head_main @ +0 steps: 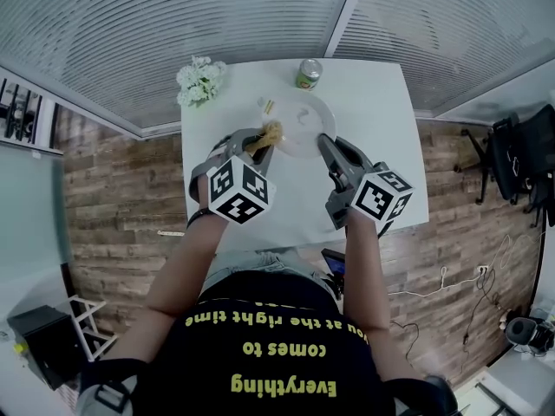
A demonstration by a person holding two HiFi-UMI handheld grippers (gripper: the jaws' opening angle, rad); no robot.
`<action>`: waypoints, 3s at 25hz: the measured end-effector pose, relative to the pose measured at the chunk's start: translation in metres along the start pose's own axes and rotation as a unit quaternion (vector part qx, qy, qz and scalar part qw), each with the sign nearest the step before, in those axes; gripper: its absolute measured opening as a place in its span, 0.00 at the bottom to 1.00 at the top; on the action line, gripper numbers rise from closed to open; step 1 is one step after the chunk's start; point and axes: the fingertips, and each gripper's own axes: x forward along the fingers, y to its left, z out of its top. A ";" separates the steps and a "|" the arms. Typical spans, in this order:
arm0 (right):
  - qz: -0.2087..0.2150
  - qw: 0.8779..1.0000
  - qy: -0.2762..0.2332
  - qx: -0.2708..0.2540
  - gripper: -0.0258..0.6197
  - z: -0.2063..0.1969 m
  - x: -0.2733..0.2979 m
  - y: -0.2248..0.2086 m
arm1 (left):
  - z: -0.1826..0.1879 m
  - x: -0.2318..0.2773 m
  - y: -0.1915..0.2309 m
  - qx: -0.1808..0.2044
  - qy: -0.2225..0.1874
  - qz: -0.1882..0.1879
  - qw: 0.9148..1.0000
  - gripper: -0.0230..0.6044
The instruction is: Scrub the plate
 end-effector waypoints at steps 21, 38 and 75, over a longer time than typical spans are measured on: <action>0.001 1.000 -0.007 0.004 0.06 0.003 -0.001 0.000 | -0.010 -0.005 0.006 0.003 0.015 0.010 1.000 0.14; 0.001 1.000 0.008 -0.012 0.06 -0.001 0.004 0.003 | 0.014 0.006 -0.034 0.043 0.003 -0.032 0.999 0.14; -0.004 1.000 -0.012 -0.004 0.06 0.007 -0.003 0.001 | 0.007 0.004 -0.031 0.032 0.007 -0.035 0.999 0.13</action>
